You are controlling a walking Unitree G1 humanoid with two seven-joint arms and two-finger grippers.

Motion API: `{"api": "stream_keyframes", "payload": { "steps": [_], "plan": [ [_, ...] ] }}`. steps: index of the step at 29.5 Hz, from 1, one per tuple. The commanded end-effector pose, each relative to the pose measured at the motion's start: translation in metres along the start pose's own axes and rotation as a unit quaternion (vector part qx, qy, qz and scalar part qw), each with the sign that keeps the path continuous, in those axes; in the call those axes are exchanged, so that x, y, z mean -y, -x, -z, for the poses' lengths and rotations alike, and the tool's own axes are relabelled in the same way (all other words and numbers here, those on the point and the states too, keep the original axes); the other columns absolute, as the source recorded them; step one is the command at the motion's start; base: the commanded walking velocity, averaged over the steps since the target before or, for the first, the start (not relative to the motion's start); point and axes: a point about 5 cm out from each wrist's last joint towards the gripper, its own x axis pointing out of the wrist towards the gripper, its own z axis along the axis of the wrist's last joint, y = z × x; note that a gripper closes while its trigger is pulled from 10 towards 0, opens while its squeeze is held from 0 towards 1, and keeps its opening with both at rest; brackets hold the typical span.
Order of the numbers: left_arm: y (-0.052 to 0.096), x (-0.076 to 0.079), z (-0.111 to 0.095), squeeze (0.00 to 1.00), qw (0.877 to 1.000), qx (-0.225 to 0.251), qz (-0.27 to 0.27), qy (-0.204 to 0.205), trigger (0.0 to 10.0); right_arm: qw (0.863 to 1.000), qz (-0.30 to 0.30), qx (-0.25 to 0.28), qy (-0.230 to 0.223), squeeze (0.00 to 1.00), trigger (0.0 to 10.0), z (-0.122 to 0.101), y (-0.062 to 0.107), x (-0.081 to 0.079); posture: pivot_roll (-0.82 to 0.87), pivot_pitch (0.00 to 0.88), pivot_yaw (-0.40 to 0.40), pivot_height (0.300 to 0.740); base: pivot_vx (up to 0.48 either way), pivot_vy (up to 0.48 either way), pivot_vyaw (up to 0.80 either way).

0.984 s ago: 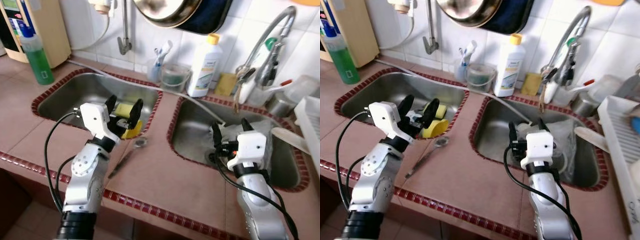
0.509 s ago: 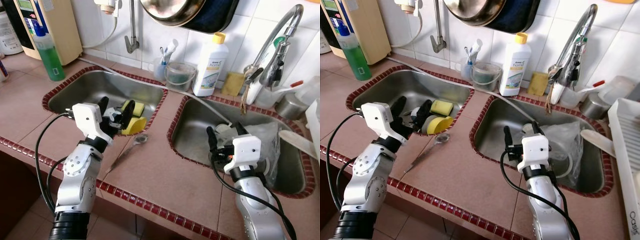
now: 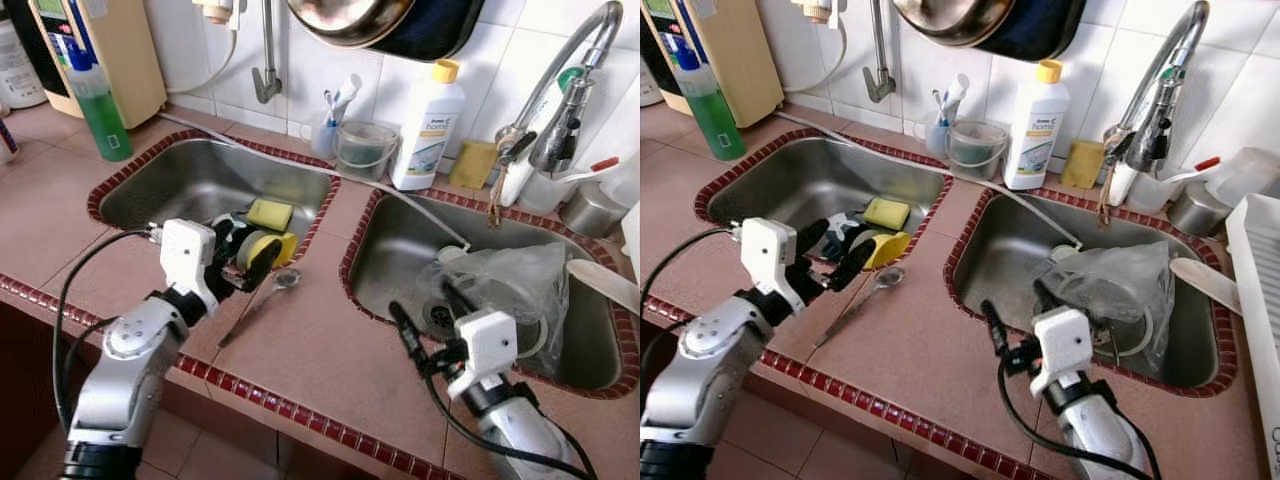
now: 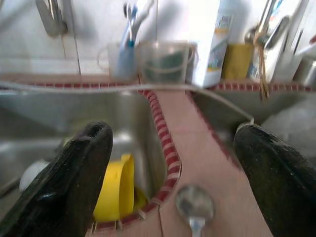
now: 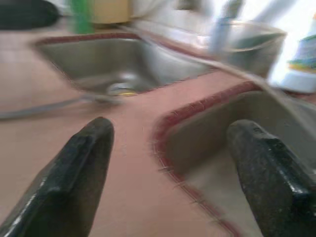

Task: Kitchen organization

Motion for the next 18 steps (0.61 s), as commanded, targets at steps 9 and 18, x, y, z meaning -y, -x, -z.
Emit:
{"api": "stream_keyframes", "payload": {
  "steps": [9,18],
  "plan": [
    [0.008,0.014,0.013,0.0,0.996,-0.073,0.051,0.008,10.0,0.995,-0.093,0.001,-0.045,0.0,10.0,-0.015,0.008,-0.015,-0.04,0.072,-0.036,0.74,0.0,0.0,0.0],
    [0.003,0.021,0.03,0.0,0.989,-0.141,0.052,0.001,10.0,0.992,-0.111,0.001,-0.056,0.0,10.0,-0.023,0.007,-0.017,-0.05,0.075,-0.04,0.74,0.0,0.0,0.0]
  ]
}}
